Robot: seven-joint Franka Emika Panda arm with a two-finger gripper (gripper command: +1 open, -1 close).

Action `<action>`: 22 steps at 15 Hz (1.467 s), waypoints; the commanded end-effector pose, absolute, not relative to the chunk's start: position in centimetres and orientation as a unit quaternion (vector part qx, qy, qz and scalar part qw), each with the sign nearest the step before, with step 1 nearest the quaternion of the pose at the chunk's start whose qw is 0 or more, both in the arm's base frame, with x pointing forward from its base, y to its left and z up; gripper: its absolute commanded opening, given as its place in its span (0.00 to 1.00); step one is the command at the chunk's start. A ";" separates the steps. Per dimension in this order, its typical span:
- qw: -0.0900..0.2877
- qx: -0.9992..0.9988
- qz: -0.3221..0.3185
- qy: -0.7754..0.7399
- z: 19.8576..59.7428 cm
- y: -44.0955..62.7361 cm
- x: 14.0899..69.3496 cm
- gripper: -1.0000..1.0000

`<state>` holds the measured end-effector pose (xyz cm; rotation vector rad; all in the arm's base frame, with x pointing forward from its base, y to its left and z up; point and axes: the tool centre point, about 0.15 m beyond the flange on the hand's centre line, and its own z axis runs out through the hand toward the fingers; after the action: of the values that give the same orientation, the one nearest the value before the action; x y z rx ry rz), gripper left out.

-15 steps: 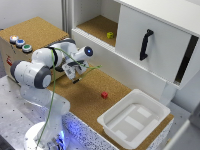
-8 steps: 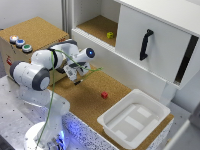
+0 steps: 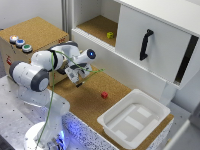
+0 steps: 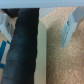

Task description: Grasp the drawer handle, then open it

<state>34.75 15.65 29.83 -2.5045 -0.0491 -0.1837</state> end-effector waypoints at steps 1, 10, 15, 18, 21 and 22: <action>0.173 -0.980 -0.089 -0.042 34.8 14.3 33.6 1.00; 0.024 -0.982 -0.156 -0.102 43.2 13.1 34.1 1.00; 0.032 -0.969 -0.140 -0.203 45.9 14.1 35.4 1.00; 0.041 -0.953 -0.131 -0.272 47.5 16.7 36.4 1.00; 0.039 -0.930 -0.112 -0.348 48.6 21.4 37.4 1.00; 0.033 -0.923 -0.106 -0.369 48.9 23.3 37.7 1.00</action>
<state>34.42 16.98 46.05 -2.8440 -0.8437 -0.5903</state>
